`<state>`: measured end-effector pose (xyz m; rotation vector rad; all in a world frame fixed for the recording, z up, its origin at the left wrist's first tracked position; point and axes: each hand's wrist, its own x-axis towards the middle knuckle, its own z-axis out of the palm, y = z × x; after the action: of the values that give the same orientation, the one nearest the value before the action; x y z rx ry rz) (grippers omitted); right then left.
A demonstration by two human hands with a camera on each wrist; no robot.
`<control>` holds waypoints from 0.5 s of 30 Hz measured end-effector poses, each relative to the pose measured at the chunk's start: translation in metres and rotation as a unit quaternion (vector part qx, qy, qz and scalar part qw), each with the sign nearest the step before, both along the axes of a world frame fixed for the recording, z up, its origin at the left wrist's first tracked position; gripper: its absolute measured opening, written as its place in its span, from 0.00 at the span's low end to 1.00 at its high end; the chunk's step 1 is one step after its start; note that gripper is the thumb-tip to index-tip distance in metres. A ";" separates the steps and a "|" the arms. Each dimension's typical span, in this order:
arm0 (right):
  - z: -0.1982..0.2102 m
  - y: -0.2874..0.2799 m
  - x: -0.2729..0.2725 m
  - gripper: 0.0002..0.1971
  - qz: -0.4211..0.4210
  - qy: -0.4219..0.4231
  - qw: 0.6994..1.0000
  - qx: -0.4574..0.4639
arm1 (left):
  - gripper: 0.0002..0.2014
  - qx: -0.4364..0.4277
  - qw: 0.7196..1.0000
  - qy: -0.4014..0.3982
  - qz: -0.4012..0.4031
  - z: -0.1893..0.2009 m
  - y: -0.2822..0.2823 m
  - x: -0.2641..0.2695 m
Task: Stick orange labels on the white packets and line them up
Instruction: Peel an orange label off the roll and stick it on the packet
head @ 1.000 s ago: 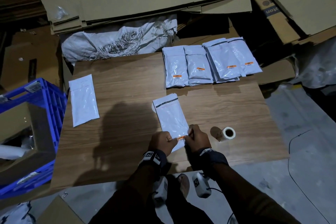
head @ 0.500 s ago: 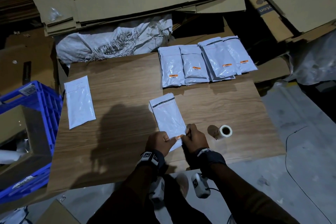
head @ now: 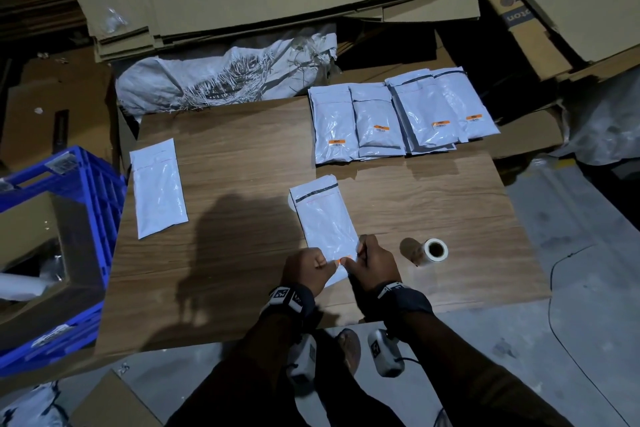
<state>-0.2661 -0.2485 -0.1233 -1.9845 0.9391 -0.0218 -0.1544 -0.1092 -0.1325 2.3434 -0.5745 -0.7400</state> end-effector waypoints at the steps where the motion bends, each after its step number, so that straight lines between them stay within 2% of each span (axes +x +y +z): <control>1: 0.000 0.000 0.000 0.16 0.004 0.003 1.000 -0.002 | 0.22 0.001 1.000 0.002 0.002 0.000 0.000 0.000; 11: -0.003 -0.002 -0.003 0.10 -0.004 -0.010 1.000 0.012 | 0.20 0.002 1.000 0.028 0.014 0.003 0.001 -0.003; 15: 0.003 0.001 -0.004 0.14 -0.011 -0.034 0.999 0.018 | 0.26 -0.007 1.000 0.010 0.013 0.004 0.002 -0.005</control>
<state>-0.2703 -0.2479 -0.1203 -1.9285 0.9112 -0.0831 -0.1592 -0.1074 -0.1281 2.3236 -0.5366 -0.7447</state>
